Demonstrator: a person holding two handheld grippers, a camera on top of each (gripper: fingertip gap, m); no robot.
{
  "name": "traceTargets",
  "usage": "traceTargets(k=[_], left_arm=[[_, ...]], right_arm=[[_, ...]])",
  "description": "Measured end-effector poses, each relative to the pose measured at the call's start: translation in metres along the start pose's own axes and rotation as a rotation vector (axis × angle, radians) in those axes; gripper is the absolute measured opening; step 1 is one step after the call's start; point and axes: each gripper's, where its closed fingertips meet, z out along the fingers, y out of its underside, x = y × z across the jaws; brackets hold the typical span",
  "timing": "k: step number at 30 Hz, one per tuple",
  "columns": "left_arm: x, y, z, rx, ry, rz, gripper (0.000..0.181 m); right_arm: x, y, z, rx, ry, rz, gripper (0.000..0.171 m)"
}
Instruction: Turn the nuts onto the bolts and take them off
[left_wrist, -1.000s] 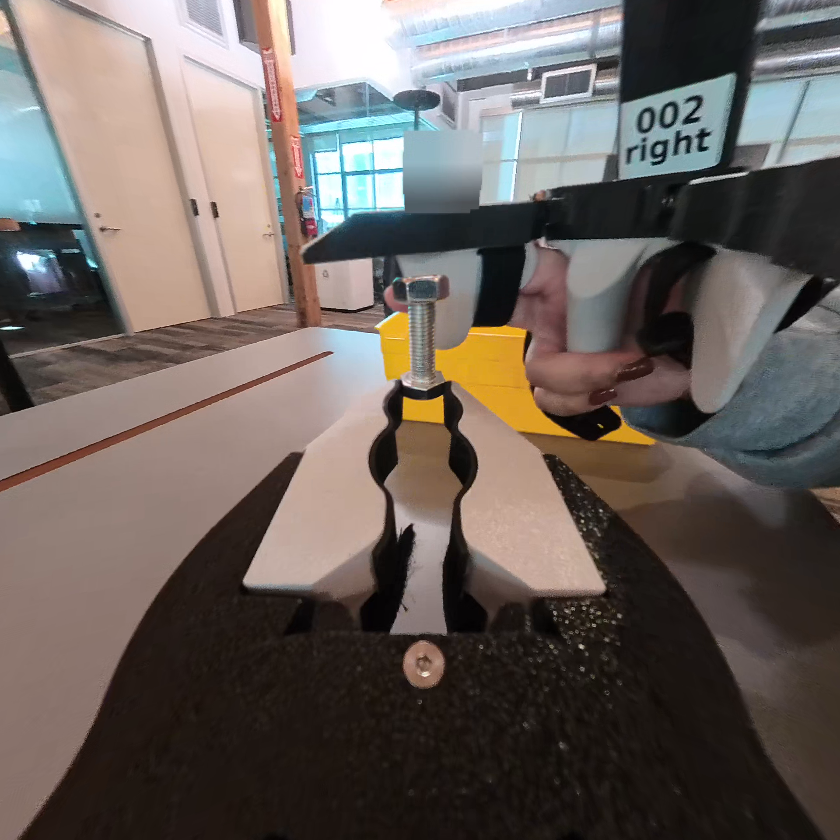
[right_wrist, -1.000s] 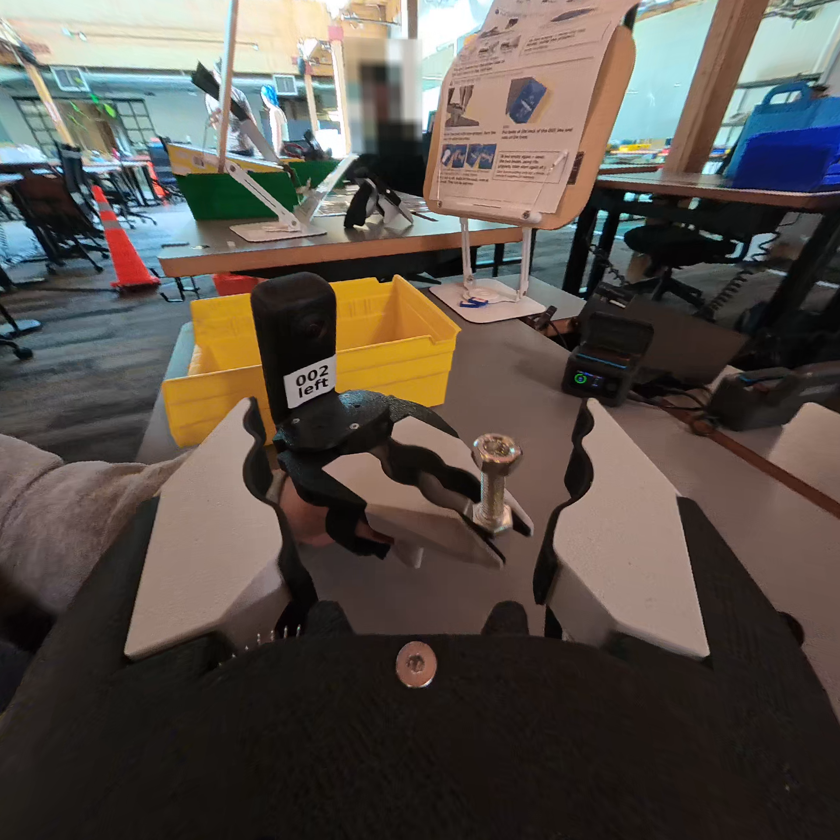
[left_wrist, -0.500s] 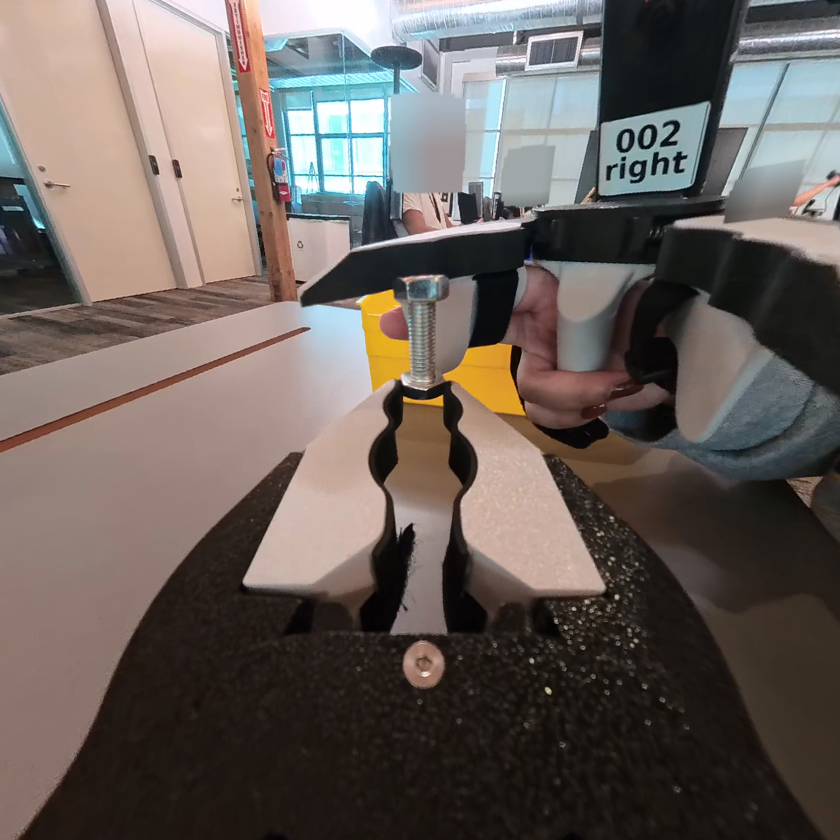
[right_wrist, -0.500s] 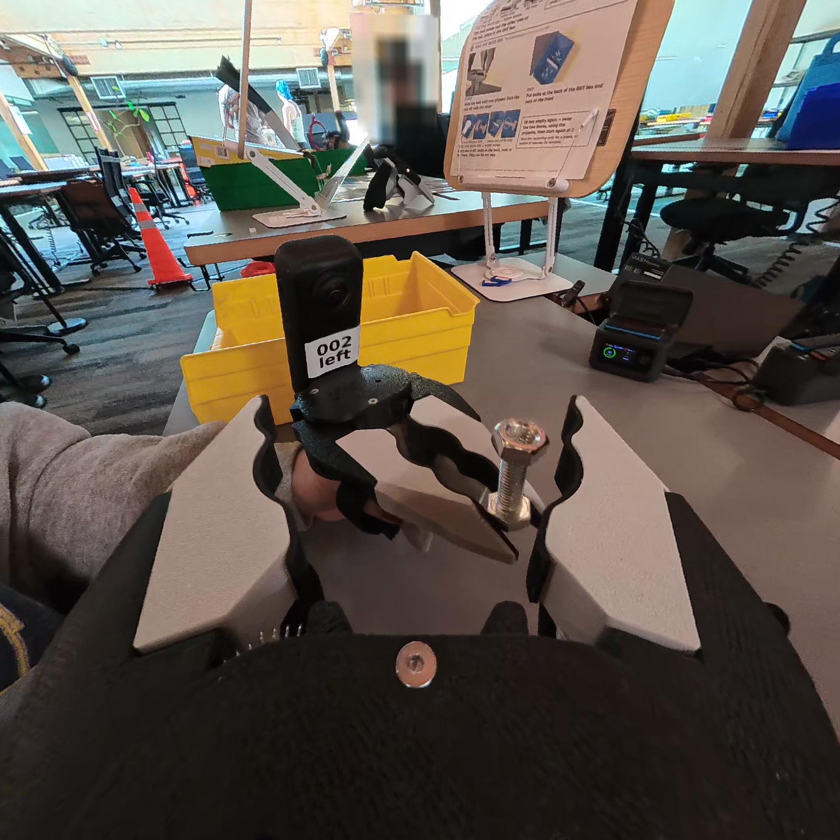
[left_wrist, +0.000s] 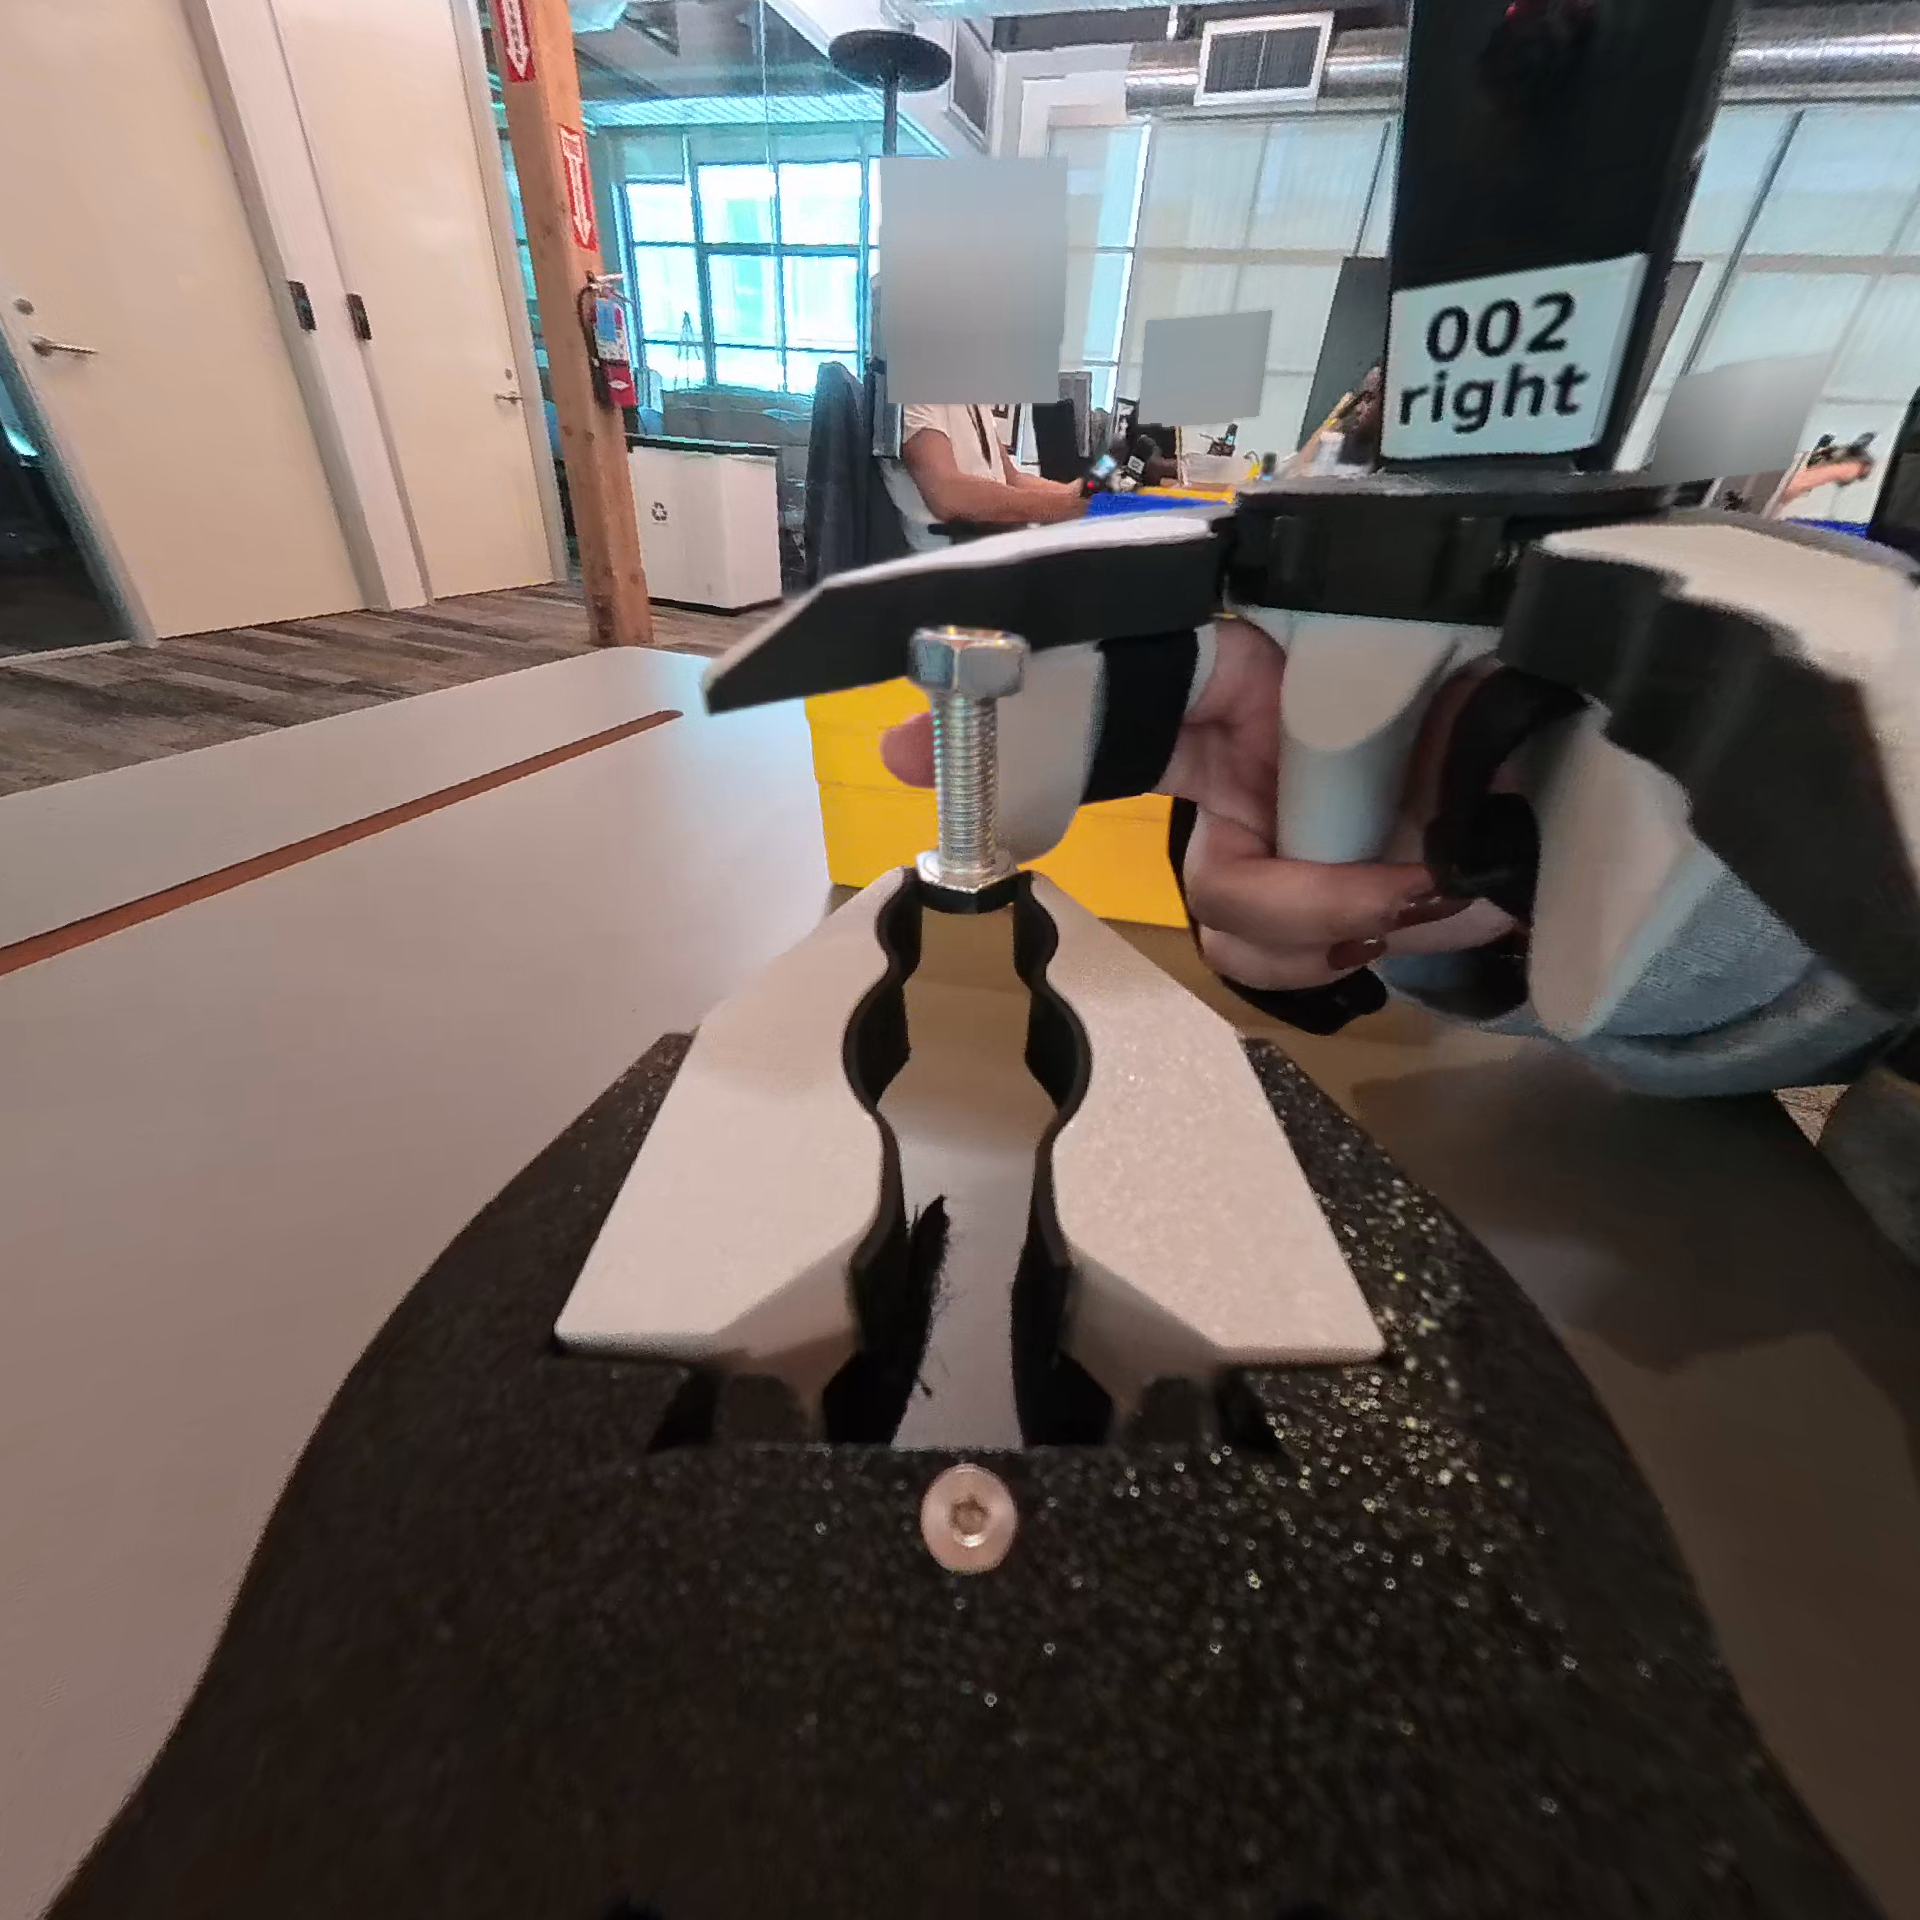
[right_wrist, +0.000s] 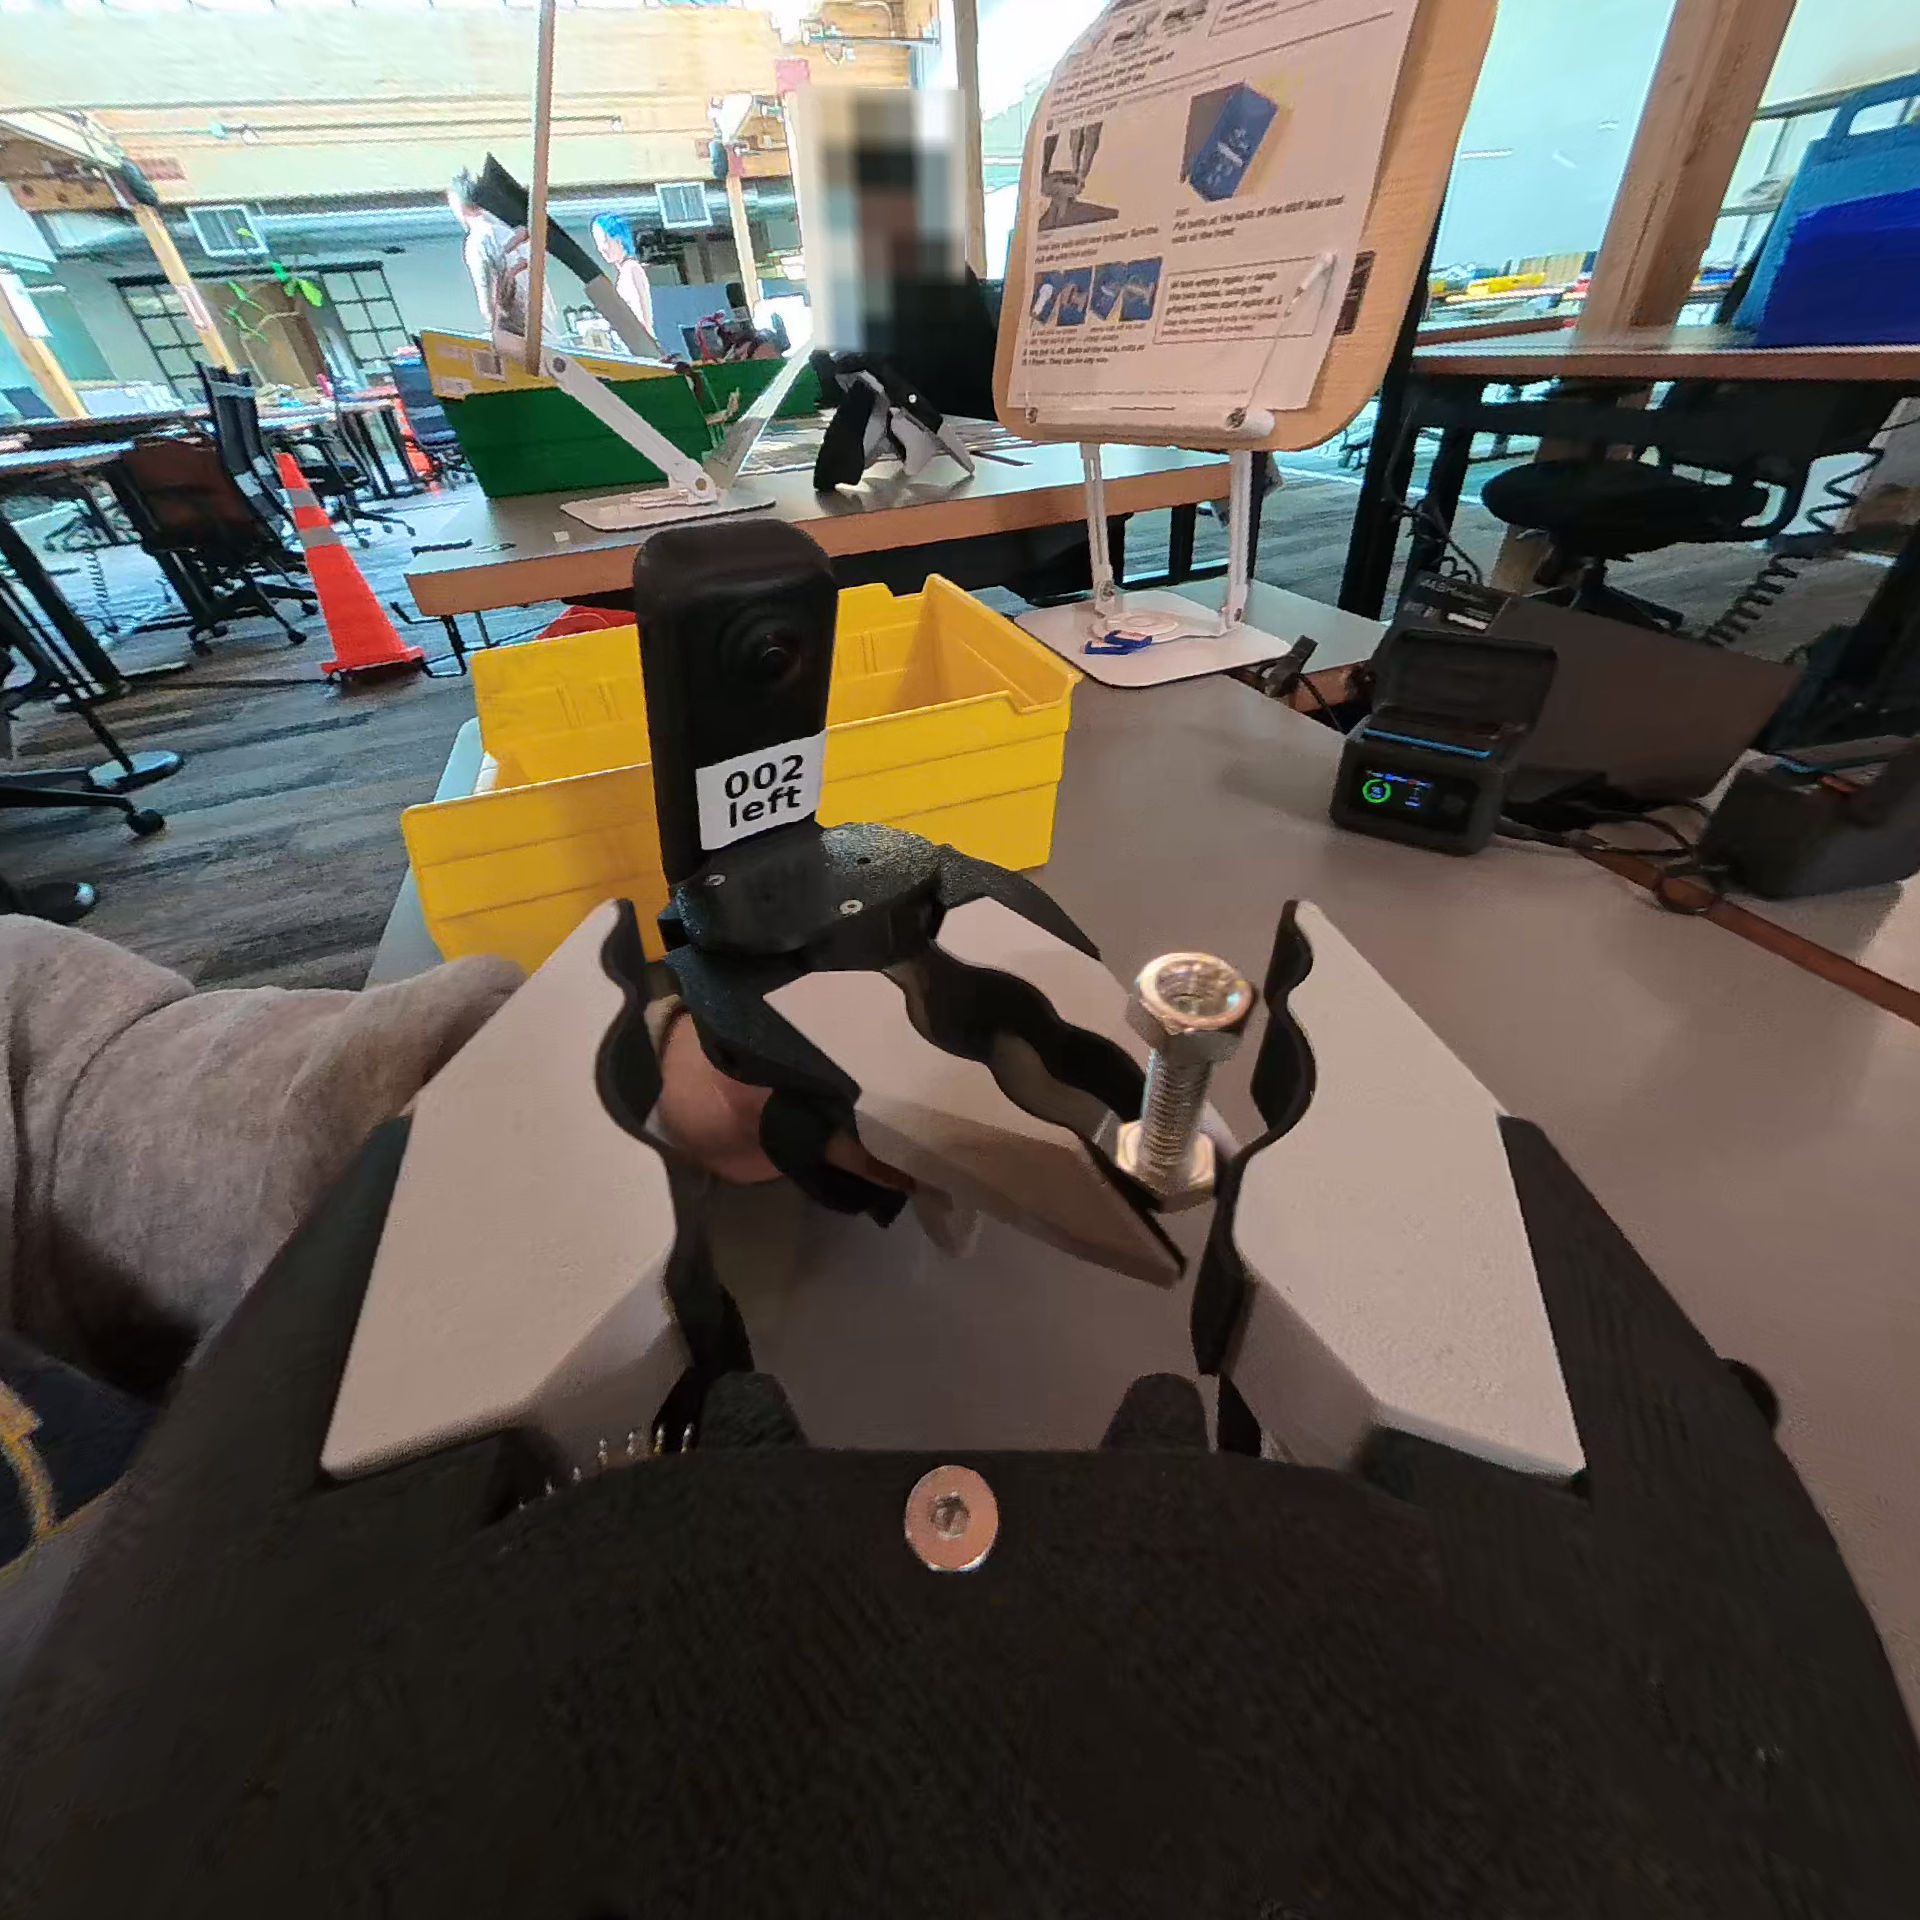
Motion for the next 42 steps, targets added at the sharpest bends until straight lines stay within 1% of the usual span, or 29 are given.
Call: traceTargets(k=[4,6,11,14,15,17,20,23,24,27,28,29,31,33,36,38,39,40,41,42], left_arm=[[-0.014,-0.001,-0.006,0.009,-0.061,-0.026,0.016],[-0.016,-0.003,-0.008,0.017,-0.061,-0.031,0.015],[0.002,0.000,-0.001,-0.009,0.022,-0.009,0.016],[-0.006,0.002,-0.003,-0.025,-0.026,0.008,0.016],[-0.014,0.001,-0.007,-0.018,-0.061,-0.005,0.016],[-0.025,-0.003,-0.014,0.004,-0.099,-0.032,0.015],[-0.015,-0.001,-0.008,-0.015,-0.048,-0.011,0.015],[0.006,0.006,0.002,-0.056,0.048,0.009,0.016],[0.008,0.008,0.003,-0.063,0.057,0.007,0.016],[-0.010,0.006,-0.005,-0.049,-0.033,-0.007,0.016],[-0.020,0.003,-0.010,-0.037,-0.080,-0.011,0.015],[-0.026,0.001,-0.013,-0.033,-0.107,0.004,0.016],[-0.020,-0.003,-0.011,-0.029,-0.079,0.026,0.016],[-0.006,0.001,-0.004,-0.041,-0.012,0.025,0.016],[0.006,0.005,0.003,-0.054,0.048,0.016,0.016],[-0.005,0.003,-0.001,-0.041,-0.005,0.003,0.016],[-0.017,0.002,-0.007,-0.035,-0.063,-0.012,0.016],[-0.030,0.001,-0.014,-0.031,-0.126,-0.021,0.015],[-0.036,-0.001,-0.019,-0.022,-0.149,-0.020,0.016],[-0.035,-0.004,-0.020,-0.009,-0.138,-0.023,0.016]], right_arm=[[-0.001,0.003,-0.011,0.002,0.012,0.001,0.117],[0.005,0.002,-0.014,0.010,0.045,-0.011,0.116],[0.003,-0.002,0.002,0.011,0.031,-0.047,0.116],[0.000,0.004,0.000,0.003,0.028,-0.040,0.115],[0.000,0.004,-0.006,0.012,0.042,-0.047,0.113],[0.004,0.004,-0.017,0.036,0.077,-0.064,0.100],[0.014,0.002,-0.015,0.050,0.121,-0.078,0.101],[0.014,0.002,-0.002,0.042,0.095,-0.060,0.101],[0.011,0.003,0.000,0.043,0.079,-0.045,0.101],[0.008,0.007,-0.011,0.039,0.090,-0.048,0.099],[0.010,0.007,-0.018,0.049,0.115,-0.068,0.093],[0.014,0.005,-0.023,0.067,0.147,-0.083,0.091],[0.019,-0.004,-0.024,0.097,0.167,-0.080,0.091],[0.021,-0.007,-0.014,0.086,0.136,-0.056,0.094],[0.019,0.003,0.003,0.028,0.090,-0.046,0.098],[0.008,0.005,-0.001,0.036,0.055,-0.026,0.096],[0.008,0.005,-0.008,0.049,0.074,-0.028,0.097],[0.009,0.006,-0.017,0.060,0.100,-0.042,0.092],[0.013,0.006,-0.023,0.078,0.137,-0.051,0.088],[0.018,0.004,-0.025,0.100,0.173,-0.052,0.088]])
